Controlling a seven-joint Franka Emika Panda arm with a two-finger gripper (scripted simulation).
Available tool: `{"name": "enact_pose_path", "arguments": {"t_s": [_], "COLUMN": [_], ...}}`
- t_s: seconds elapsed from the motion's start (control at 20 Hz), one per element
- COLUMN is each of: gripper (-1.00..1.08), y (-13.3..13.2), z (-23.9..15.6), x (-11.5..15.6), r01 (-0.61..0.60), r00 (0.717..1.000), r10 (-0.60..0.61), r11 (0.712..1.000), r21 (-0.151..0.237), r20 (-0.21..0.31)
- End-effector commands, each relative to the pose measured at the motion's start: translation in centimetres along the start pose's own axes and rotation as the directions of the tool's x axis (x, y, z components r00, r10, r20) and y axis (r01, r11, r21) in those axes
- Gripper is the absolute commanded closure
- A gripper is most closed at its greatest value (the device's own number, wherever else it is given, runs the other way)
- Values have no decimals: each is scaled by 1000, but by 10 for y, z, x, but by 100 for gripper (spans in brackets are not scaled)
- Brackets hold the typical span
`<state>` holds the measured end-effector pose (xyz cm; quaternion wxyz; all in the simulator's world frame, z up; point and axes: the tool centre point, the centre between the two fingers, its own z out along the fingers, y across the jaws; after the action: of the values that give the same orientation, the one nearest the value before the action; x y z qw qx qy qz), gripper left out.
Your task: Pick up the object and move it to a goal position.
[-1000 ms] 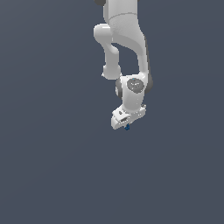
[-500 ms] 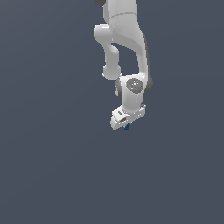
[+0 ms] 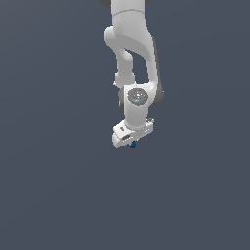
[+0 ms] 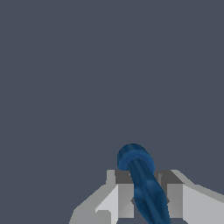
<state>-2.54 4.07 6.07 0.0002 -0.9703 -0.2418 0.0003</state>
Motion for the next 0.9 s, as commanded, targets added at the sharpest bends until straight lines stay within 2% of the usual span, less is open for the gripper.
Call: {"name": "enact_pose_path", "arguments": {"t_s": [0.0,0.45,0.85], "gripper": [108,108,108], "y": [23,106,139], "z": [-8,-33,-43], "x": [1,6,9], "r01": [0,0,0], "r00": [1000,1000,1000], "r10": [0,0,0], "r11": [1000,1000,1000], "r21": [0,0,0], "r20": [-1,-1,-1]}}
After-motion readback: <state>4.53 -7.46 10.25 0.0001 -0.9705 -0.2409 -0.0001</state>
